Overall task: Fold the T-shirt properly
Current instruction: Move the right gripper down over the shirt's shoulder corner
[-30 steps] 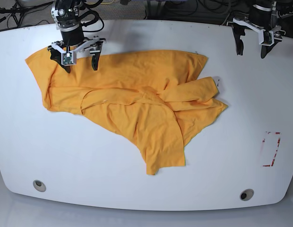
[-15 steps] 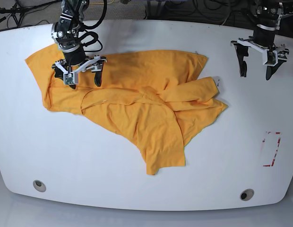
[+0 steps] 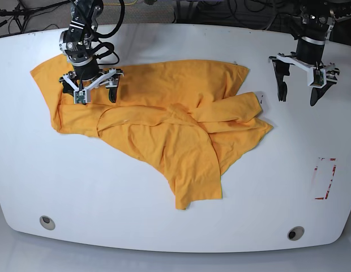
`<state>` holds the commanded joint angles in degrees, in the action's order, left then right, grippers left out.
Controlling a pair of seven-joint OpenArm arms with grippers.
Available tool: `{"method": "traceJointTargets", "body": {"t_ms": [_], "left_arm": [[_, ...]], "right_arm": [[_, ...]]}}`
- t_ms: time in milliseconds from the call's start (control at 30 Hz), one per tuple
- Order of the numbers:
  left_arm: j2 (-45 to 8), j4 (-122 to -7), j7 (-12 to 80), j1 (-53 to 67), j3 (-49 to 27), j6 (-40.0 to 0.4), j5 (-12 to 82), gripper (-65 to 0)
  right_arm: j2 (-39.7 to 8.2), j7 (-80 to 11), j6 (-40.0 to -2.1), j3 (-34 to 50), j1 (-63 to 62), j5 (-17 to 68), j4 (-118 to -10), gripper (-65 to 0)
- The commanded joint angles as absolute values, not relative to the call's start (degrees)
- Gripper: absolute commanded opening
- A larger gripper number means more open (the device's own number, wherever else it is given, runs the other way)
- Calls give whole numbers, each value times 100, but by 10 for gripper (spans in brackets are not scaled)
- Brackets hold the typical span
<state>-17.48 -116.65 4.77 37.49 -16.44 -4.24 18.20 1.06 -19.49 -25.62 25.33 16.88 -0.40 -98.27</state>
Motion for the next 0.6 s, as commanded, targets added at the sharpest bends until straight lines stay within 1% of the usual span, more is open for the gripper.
{"method": "traceJointTargets", "body": {"t_ms": [267, 600], "left_arm": [[-1777, -11701, 562, 3781, -1737, -443, 2047, -165], [-1767, -11699, 574, 3700, -1775, -374, 1936, -173]], "right_arm": [[158, -1950, -2572, 2739, 1825, -96, -9850, -137], [156, -2067, -2595, 2893, 1689, -43, -9820, -133]]}}
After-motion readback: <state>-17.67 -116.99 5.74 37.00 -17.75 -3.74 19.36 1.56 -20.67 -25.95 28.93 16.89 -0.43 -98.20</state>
